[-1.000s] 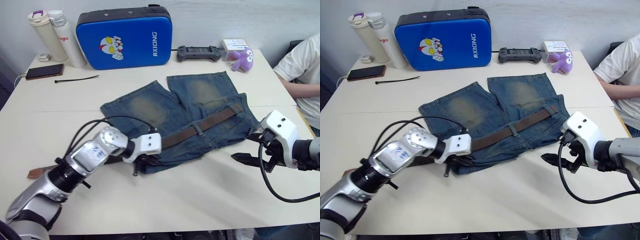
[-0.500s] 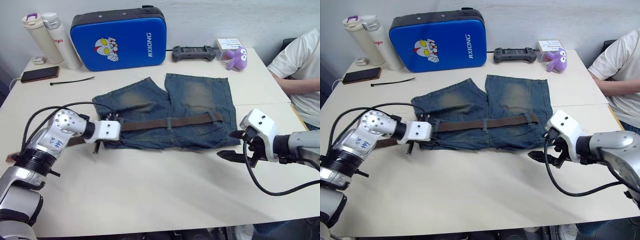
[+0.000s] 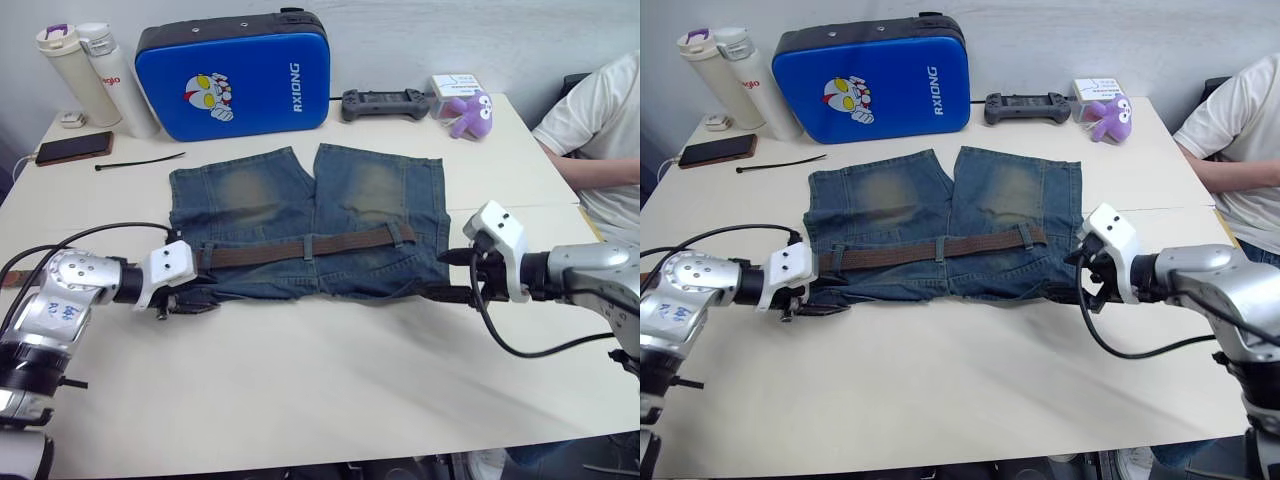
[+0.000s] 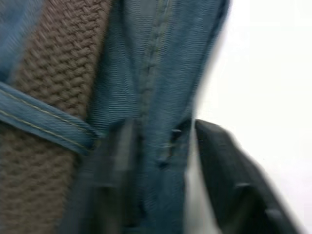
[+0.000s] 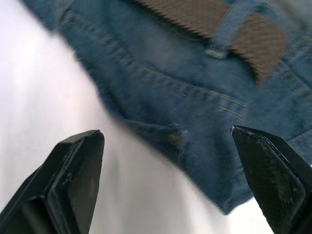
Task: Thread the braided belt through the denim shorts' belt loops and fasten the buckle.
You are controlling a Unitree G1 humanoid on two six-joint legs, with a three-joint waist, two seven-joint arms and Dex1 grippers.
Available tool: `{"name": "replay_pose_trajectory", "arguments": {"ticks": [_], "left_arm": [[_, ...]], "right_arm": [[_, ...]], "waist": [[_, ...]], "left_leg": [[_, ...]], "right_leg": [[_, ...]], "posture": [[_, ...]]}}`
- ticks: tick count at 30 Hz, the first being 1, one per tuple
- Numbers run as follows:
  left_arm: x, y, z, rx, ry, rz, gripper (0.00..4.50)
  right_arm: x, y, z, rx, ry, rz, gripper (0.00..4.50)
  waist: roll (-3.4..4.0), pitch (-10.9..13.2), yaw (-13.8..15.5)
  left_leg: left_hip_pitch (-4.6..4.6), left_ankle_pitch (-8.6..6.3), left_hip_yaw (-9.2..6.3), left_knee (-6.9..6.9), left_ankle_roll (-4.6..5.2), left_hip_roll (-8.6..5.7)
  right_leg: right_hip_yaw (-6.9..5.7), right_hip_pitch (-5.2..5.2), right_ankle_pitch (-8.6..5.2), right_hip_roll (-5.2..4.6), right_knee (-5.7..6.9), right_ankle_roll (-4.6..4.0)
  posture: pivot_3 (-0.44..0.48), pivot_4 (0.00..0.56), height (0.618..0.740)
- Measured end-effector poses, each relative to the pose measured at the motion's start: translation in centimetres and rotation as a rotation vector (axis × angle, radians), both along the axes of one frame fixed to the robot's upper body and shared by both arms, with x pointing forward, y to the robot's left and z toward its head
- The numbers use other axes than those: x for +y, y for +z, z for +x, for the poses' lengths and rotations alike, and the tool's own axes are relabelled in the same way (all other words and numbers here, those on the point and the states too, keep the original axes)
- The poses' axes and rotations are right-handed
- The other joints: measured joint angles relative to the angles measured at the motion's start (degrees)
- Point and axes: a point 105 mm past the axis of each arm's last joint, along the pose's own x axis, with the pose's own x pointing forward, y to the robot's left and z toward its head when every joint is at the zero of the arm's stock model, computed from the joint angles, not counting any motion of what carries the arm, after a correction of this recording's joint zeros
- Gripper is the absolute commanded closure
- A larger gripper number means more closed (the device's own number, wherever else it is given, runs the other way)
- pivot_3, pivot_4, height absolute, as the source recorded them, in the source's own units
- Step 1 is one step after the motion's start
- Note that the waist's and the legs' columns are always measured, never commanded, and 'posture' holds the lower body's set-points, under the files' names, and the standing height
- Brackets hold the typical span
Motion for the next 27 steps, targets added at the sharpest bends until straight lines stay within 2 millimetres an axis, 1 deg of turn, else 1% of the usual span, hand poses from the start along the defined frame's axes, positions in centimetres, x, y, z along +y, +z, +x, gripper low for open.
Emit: {"name": "replay_pose_trajectory", "arguments": {"ticks": [1,2,4,6,8,10,12,14,16,17,19,20,22,25,27], "left_arm": [[0.3,0.6,-0.3,0.015,0.032,-0.035,0.37],[0.8,1.5,-0.5,0.026,0.075,-0.084,0.01],[1.4,3.2,-0.7,0.02,0.135,-0.156,0.01],[1.5,4.6,-0.6,0.007,0.184,-0.221,0.01],[1.5,5.3,0.1,0.014,0.263,-0.296,0.01],[1.0,5.9,1.2,0.051,0.346,-0.381,0.01],[0.4,5.9,2.2,0.11,0.423,-0.441,0.01],[0.3,5.3,3.2,0.172,0.506,-0.488,0.01],[0.7,4.3,4.0,0.228,0.589,-0.51,0.01],[1.1,3.6,4.5,0.251,0.636,-0.502,0.01],[1.5,2.5,5.3,0.284,0.7,-0.486,0.01],[1.6,2.0,5.5,0.306,0.719,-0.483,0.01],[1.4,1.9,5.9,0.324,0.724,-0.493,0.01],[1.0,1.9,6.1,0.349,0.721,-0.513,0.01],[0.3,1.8,6.0,0.37,0.688,-0.526,0.55]], "right_arm": [[-0.3,0.2,0.3,0.002,-0.014,0.011,0.0],[-0.5,0.4,0.7,0.004,-0.028,0.024,0.0],[-0.5,0.8,1.5,0.002,-0.043,0.059,0.0],[-0.3,1.1,2.4,-0.002,-0.056,0.096,0.0],[0.2,1.5,3.8,-0.011,-0.077,0.129,0.0],[1.1,1.6,5.4,-0.006,-0.089,0.172,0.0],[1.6,1.4,6.8,0.017,-0.105,0.203,0.0],[1.4,0.8,7.9,0.041,-0.13,0.2,0.0],[1.1,0.3,8.8,0.072,-0.158,0.221,0.0],[1.1,0.2,9.4,0.084,-0.169,0.241,0.0],[1.3,0.2,10.2,0.095,-0.172,0.266,0.0],[1.4,0.1,10.5,0.101,-0.17,0.274,0.0],[1.5,-0.5,10.8,0.131,-0.171,0.284,0.0],[1.9,-1.7,10.8,0.193,-0.173,0.308,0.0],[1.9,-2.1,10.7,0.216,-0.17,0.32,0.55]], "waist": [[0.0,0.0,0.09],[0.0,0.0,0.27],[0.0,0.0,0.45],[0.0,0.0,0.49],[0.0,0.0,0.51],[-0.01,0.01,0.55],[-0.02,0.01,0.58],[-0.02,0.01,0.62],[-0.02,0.01,0.55],[-0.02,0.01,0.46],[-0.02,0.01,0.21],[-0.02,0.01,0.15],[-0.02,0.01,0.26],[-0.02,0.01,0.37],[-0.02,0.01,0.41]], "left_leg": [[-0.01,0.0,-0.01,-0.01,0.0,0.0],[-0.01,0.0,-0.03,-0.02,0.0,0.0],[-0.01,0.0,-0.03,-0.02,0.0,0.0],[-0.01,0.0,-0.03,0.0,0.0,-0.02],[-0.02,0.0,-0.04,0.03,0.0,-0.04],[-0.1,0.0,-0.07,0.12,0.0,-0.05],[-0.14,0.0,-0.07,0.16,0.0,-0.08],[-0.22,-0.01,-0.09,0.2,0.0,-0.09],[-0.3,-0.01,-0.06,0.25,-0.02,-0.1],[-0.33,0.08,-0.03,0.36,-0.25,-0.09],[-0.49,0.11,0.07,0.42,-0.31,-0.09],[-0.63,0.11,0.1,0.51,-0.32,-0.08],[-0.98,0.13,0.1,0.67,-0.35,-0.07],[-0.98,0.13,0.12,0.71,-0.36,-0.08],[-0.98,0.13,0.13,0.73,-0.36,-0.09]], "right_leg": [[-0.01,-0.01,0.0,0.0,-0.01,0.0],[-0.03,-0.02,0.0,-0.01,-0.01,0.0],[-0.03,-0.01,0.0,-0.01,-0.04,0.0],[-0.03,0.01,0.0,-0.04,-0.04,0.0],[-0.04,0.01,0.0,-0.04,-0.01,0.0],[-0.08,-0.05,0.0,-0.03,0.07,0.0],[-0.09,-0.07,0.01,-0.03,0.31,0.02],[-0.12,-0.12,0.01,-0.04,0.33,0.02],[-0.11,-0.19,0.01,-0.04,0.32,0.03],[-0.11,-0.23,0.01,-0.03,0.38,0.04],[-0.05,-0.47,0.02,-0.02,0.49,0.04],[-0.05,-0.66,0.02,-0.02,0.65,0.04],[-0.07,-1.0,0.02,-0.02,0.81,0.04],[-0.06,-0.99,0.02,-0.05,0.85,0.04],[-0.05,-0.99,0.02,-0.07,0.85,0.04]], "posture": [[0.0,0.15,0.74],[0.0,0.15,0.74],[0.0,0.15,0.74],[0.0,0.15,0.74],[0.0,0.15,0.74],[0.0,0.15,0.74],[0.0,0.15,0.74],[0.0,0.15,0.74],[0.0,0.15,0.74],[0.0,0.15,0.74],[0.0,0.15,0.74],[0.0,0.15,0.74],[0.0,0.15,0.74],[0.0,0.15,0.74],[0.0,0.15,0.74]]}}
